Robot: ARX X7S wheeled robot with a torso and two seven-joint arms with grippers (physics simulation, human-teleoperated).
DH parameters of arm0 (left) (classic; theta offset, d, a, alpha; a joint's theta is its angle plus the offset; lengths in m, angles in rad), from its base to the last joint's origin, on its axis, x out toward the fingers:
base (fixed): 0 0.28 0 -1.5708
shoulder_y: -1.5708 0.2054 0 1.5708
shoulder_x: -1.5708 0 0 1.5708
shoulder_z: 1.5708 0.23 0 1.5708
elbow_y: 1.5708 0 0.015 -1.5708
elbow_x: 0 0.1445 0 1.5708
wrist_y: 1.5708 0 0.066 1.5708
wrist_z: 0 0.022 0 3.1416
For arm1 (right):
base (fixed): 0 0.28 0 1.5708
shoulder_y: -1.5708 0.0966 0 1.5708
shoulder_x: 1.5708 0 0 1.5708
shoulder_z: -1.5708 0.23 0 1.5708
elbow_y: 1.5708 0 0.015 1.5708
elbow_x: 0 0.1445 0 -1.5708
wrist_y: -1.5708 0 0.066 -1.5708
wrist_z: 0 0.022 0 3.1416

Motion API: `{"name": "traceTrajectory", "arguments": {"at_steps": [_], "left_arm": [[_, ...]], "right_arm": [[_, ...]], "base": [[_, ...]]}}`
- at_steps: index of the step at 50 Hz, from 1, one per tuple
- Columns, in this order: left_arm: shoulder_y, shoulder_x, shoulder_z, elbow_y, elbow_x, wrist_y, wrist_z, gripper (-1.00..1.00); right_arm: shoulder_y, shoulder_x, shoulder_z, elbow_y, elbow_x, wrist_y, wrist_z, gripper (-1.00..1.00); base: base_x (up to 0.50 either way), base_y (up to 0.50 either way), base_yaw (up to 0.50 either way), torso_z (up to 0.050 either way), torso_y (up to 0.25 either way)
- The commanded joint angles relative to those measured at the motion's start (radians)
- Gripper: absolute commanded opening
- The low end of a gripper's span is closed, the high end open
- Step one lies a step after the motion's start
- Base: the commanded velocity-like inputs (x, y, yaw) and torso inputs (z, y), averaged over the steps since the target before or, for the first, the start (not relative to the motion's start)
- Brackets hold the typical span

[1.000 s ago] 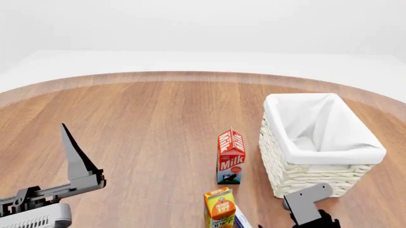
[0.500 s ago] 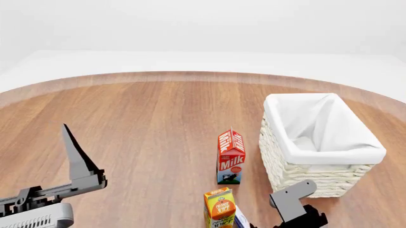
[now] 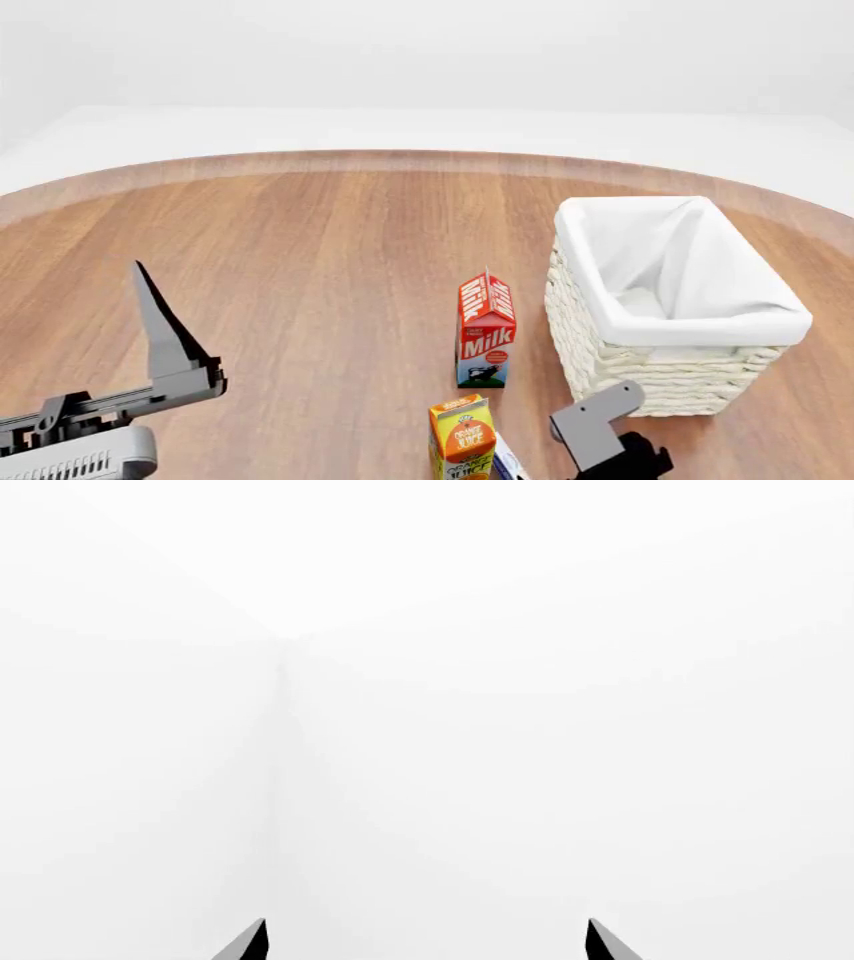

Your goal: Pick up the cream cheese box and the butter, and put them in the basket.

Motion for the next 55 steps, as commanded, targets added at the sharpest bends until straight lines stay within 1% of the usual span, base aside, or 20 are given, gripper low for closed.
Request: {"name": "traceTrajectory", "arguments": {"at_steps": [1,40,55], "left_arm": [[0.001,-0.004,0.001,0.001,-0.002,-0.001,-0.004,1.00],[-0.003,-0.012,0.012,-0.011,-0.012,-0.001,-0.015,1.00],[-0.004,-0.015,0.015,-0.022,-0.015,0.007,-0.019,1.00]], "right_arm": [[0.019,-0.009,-0.032,0.022,-0.026,-0.008,-0.004,1.00],[0.044,-0.051,-0.110,0.134,-0.077,-0.067,-0.053,1.00],[0.040,-0.069,-0.111,0.179,-0.074,-0.087,-0.064,1.00]], "base": [[0.00,0.00,0.00,0.000,0.000],[0.00,0.00,0.00,0.000,0.000],[0.00,0.00,0.00,0.000,0.000]]}}
